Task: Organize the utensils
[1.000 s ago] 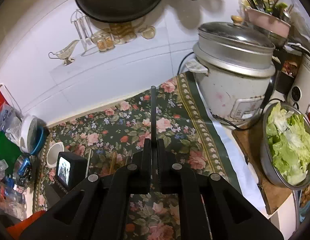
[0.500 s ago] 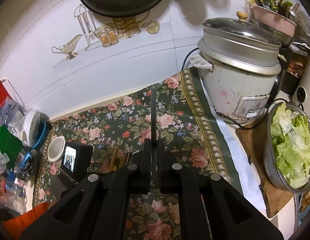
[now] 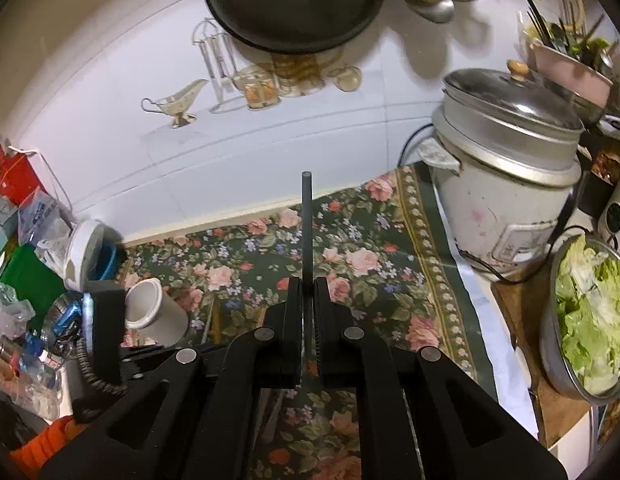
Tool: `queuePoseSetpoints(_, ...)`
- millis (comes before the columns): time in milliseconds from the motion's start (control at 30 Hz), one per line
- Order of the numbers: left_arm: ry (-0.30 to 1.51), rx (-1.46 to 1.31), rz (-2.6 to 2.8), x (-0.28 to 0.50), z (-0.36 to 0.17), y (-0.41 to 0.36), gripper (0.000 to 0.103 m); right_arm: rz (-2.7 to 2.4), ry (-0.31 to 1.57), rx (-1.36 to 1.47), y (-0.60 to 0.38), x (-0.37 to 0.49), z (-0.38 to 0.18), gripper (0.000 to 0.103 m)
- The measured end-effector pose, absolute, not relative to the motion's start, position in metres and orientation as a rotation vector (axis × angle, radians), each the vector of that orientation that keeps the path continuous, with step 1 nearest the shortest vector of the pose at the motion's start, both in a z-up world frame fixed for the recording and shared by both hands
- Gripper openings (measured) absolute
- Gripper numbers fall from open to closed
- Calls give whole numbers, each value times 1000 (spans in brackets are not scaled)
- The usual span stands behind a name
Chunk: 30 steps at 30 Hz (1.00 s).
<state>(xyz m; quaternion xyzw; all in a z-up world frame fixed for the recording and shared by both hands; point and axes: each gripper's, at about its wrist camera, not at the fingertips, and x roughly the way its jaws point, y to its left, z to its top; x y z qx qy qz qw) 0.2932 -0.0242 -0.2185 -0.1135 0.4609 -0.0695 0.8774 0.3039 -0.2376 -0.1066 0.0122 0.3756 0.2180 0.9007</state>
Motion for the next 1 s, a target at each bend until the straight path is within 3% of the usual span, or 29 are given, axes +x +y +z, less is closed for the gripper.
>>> queuePoseSetpoints(1000,519,-278,92,219,-63,120,5,702,619,-41,-96,293,-53,5)
